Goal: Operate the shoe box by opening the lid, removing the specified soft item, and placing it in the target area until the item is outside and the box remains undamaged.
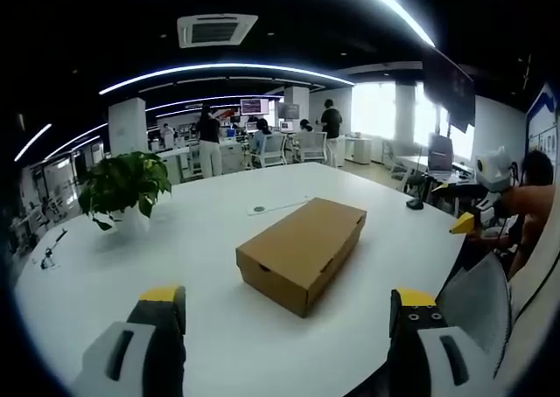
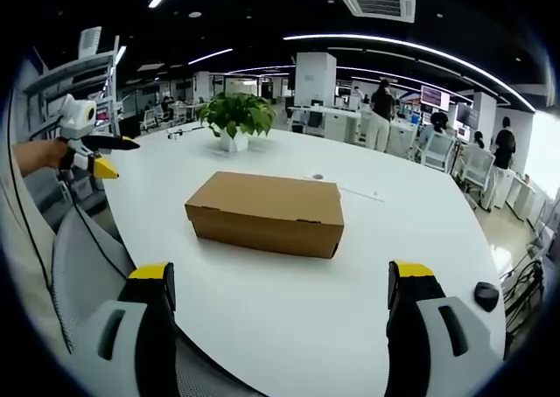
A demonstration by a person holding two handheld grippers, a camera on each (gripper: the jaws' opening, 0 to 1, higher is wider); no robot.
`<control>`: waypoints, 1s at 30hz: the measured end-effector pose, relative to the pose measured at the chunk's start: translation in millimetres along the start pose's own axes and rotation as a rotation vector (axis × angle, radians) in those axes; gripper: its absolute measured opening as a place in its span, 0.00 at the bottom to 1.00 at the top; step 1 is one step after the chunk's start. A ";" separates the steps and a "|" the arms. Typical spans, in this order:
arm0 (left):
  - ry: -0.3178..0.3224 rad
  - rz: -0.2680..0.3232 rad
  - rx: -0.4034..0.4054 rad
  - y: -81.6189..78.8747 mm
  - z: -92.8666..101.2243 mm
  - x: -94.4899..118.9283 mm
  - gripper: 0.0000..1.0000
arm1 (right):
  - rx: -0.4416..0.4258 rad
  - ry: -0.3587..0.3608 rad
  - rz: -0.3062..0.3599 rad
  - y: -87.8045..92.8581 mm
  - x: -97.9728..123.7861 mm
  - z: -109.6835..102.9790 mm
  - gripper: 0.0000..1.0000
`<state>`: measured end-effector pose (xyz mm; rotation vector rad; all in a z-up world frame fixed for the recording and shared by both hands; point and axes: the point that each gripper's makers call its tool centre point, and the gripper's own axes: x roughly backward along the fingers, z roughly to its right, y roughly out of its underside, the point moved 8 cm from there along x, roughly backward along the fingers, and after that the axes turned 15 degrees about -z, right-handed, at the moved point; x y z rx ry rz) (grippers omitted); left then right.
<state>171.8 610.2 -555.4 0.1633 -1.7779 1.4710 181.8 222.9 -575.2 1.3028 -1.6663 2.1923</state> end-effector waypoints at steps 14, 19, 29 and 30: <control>-0.015 -0.039 0.013 6.0 4.7 -13.9 0.99 | 0.023 -0.005 -0.020 0.0 -12.6 13.0 0.96; -0.013 -0.047 0.016 5.7 7.8 -20.0 0.99 | 0.048 -0.012 -0.028 -3.2 -19.6 18.5 0.96; -0.012 -0.094 0.000 7.3 11.2 -37.2 0.99 | 0.079 -0.026 -0.044 -9.9 -36.2 31.1 0.96; -0.014 -0.098 -0.004 7.4 11.4 -38.7 0.99 | 0.085 -0.030 -0.046 -10.5 -37.8 31.6 0.96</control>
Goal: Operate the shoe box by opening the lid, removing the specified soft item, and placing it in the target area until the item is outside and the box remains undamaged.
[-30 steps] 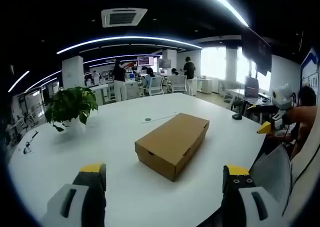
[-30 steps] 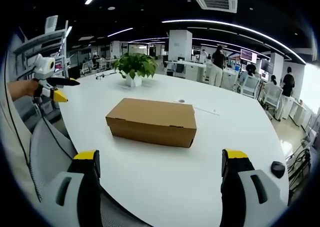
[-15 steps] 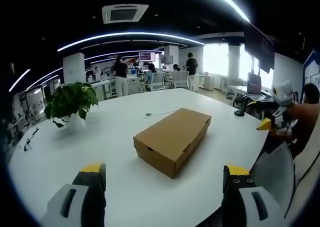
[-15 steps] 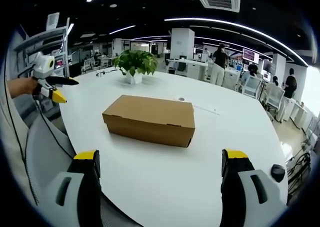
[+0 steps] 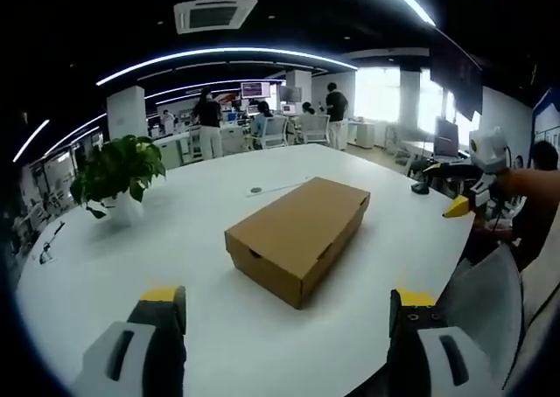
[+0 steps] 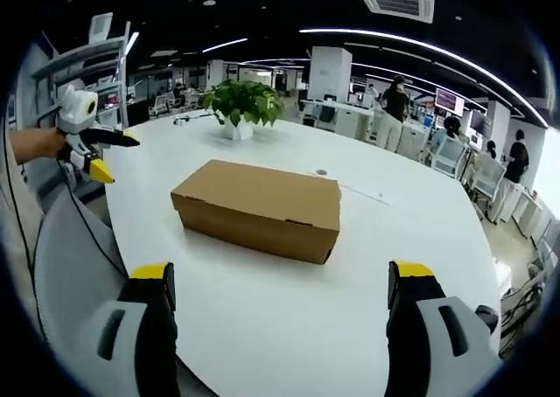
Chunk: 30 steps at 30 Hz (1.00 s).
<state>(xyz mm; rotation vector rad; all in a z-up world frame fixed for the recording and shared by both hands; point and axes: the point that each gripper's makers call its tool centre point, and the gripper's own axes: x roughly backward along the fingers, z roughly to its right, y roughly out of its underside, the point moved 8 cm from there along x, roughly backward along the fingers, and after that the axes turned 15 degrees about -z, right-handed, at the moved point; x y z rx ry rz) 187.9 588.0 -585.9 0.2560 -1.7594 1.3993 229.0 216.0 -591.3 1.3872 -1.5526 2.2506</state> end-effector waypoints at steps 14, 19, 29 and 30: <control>-0.012 0.020 0.026 -11.3 8.5 -26.7 0.97 | 0.116 -0.073 -0.017 -16.4 -30.3 19.4 0.91; -0.020 0.040 0.041 -13.1 8.4 -37.6 0.96 | 0.150 -0.085 -0.046 -16.7 -40.2 28.8 0.86; -0.007 0.026 0.036 -7.6 12.6 -58.8 0.86 | 0.268 -0.137 -0.099 -16.1 -61.8 41.4 0.77; -0.005 0.021 0.039 -6.6 13.0 -59.7 0.86 | 0.275 -0.139 -0.103 -16.4 -63.7 42.2 0.76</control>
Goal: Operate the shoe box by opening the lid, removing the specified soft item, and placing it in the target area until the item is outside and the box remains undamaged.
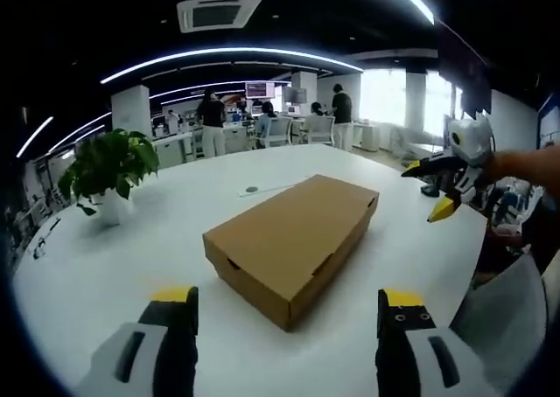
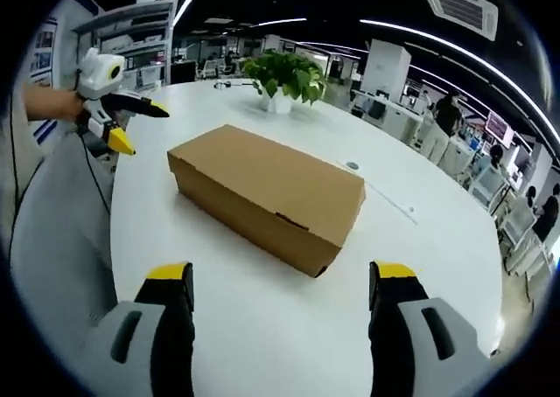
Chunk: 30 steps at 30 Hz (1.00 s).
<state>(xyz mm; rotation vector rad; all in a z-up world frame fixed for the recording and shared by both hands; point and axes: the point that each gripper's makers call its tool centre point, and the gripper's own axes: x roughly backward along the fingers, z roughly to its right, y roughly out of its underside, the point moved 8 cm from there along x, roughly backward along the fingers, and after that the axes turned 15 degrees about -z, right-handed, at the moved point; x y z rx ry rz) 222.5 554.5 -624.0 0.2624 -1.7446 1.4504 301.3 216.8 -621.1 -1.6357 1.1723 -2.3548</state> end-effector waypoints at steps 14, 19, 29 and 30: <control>-0.070 -0.008 0.087 8.8 -11.9 -16.5 0.75 | 0.127 0.006 -0.033 -7.8 -32.2 37.5 0.64; -0.073 -0.023 0.077 8.3 -7.3 -25.1 0.72 | 0.136 -0.007 -0.050 -10.7 -42.4 44.7 0.60; -0.070 -0.032 0.085 6.3 0.0 -42.5 0.63 | 0.136 -0.025 -0.079 -15.3 -59.2 48.8 0.53; -0.075 -0.033 0.095 5.9 -0.1 -44.1 0.63 | 0.136 -0.027 -0.083 -15.0 -60.9 48.9 0.52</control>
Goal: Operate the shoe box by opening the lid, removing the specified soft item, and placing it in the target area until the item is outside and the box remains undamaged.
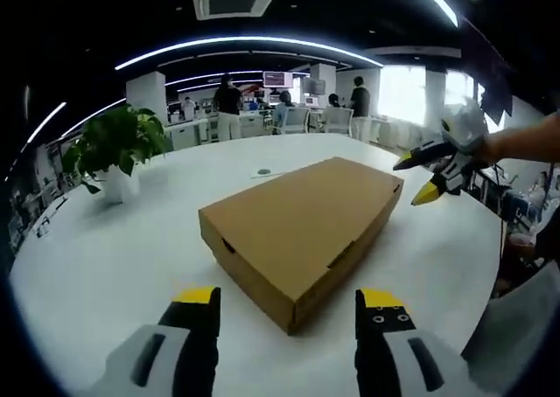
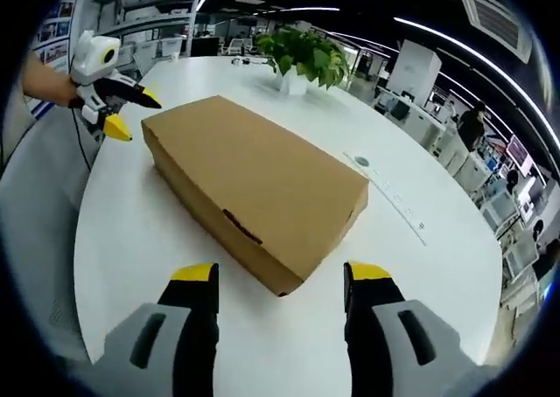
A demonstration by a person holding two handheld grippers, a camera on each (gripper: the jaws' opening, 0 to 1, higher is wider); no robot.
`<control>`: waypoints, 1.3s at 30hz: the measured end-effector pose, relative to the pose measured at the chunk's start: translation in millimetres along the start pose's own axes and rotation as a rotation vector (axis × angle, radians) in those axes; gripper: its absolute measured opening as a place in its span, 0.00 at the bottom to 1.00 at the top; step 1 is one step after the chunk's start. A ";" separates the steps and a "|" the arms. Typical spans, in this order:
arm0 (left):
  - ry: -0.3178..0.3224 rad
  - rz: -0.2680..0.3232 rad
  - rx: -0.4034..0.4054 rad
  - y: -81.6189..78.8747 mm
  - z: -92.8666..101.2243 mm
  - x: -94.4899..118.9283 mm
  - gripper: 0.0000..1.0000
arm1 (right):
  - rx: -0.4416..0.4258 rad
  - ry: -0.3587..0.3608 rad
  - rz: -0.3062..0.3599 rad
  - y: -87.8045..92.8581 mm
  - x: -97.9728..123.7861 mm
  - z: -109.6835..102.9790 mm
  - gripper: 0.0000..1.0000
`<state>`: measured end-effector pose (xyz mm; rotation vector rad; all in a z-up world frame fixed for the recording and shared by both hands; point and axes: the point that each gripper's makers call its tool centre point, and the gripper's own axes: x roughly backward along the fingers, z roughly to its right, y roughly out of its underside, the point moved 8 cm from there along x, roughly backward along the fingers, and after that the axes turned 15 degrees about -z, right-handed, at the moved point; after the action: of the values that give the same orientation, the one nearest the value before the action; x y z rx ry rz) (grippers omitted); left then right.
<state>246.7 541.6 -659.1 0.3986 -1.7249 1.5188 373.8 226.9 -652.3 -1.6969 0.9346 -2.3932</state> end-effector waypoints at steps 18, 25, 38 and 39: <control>-0.011 -0.001 -0.015 -11.0 0.0 -14.5 0.51 | -0.068 -0.026 0.018 -10.1 -12.5 2.7 0.41; 0.001 -0.004 -0.018 -11.3 5.1 -16.9 0.47 | -0.091 -0.029 0.020 -9.2 -12.0 1.3 0.41; -0.021 -0.015 -0.011 -11.0 7.3 -20.3 0.48 | -0.155 -0.028 0.032 -7.1 -11.6 -0.8 0.39; -0.022 -0.015 -0.010 -11.0 7.1 -20.3 0.48 | -0.156 -0.029 0.033 -6.7 -11.6 -0.7 0.39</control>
<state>264.8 527.2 -666.0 0.4236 -1.7418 1.5001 379.6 237.1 -658.8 -1.7463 1.1638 -2.3239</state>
